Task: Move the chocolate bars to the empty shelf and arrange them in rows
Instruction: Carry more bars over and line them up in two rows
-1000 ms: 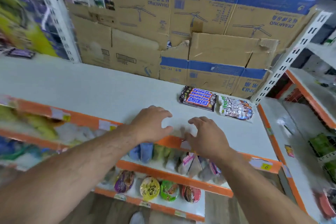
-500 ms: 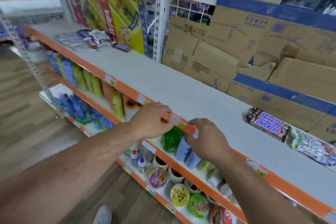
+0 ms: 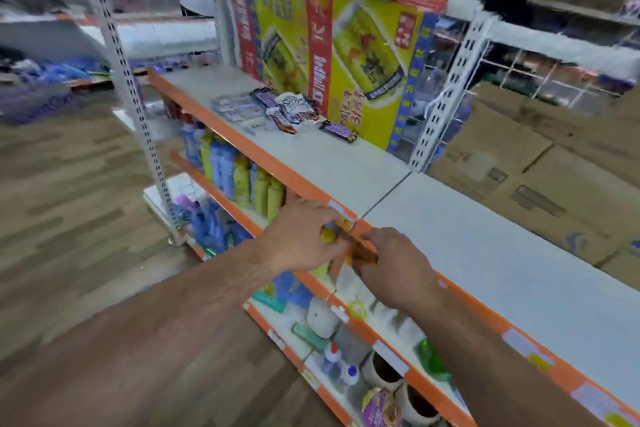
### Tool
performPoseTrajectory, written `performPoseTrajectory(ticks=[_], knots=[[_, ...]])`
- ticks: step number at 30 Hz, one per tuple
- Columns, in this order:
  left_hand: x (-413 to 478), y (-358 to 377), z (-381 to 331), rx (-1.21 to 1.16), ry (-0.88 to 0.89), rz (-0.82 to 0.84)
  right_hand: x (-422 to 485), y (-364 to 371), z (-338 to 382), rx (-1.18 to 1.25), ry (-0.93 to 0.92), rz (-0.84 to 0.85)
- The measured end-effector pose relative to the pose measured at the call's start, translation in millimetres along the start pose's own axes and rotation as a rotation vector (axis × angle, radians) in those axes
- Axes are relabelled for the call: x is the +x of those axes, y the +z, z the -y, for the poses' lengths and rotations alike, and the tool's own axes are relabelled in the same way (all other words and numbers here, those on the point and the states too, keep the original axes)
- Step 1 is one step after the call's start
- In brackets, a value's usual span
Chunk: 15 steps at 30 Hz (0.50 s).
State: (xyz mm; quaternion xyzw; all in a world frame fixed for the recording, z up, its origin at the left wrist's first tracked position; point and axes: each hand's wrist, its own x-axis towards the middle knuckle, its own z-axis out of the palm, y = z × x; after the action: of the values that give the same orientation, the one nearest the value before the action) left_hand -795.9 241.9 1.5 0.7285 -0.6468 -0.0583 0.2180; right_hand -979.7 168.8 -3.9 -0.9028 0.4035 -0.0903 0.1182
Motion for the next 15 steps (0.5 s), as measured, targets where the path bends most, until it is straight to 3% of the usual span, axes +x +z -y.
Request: performPoseTrajectory(ticks=[8,15], knots=[[30.1,-37.5,113.3,-0.077,-0.03,-0.06,100.4,26.1,78.0,0.148,-0.024,-0.046],[86.2,-45.1,200.6,-0.051,-0.103,-0.063,216.8,55.9,105.4,0.103,-0.04,0.075]])
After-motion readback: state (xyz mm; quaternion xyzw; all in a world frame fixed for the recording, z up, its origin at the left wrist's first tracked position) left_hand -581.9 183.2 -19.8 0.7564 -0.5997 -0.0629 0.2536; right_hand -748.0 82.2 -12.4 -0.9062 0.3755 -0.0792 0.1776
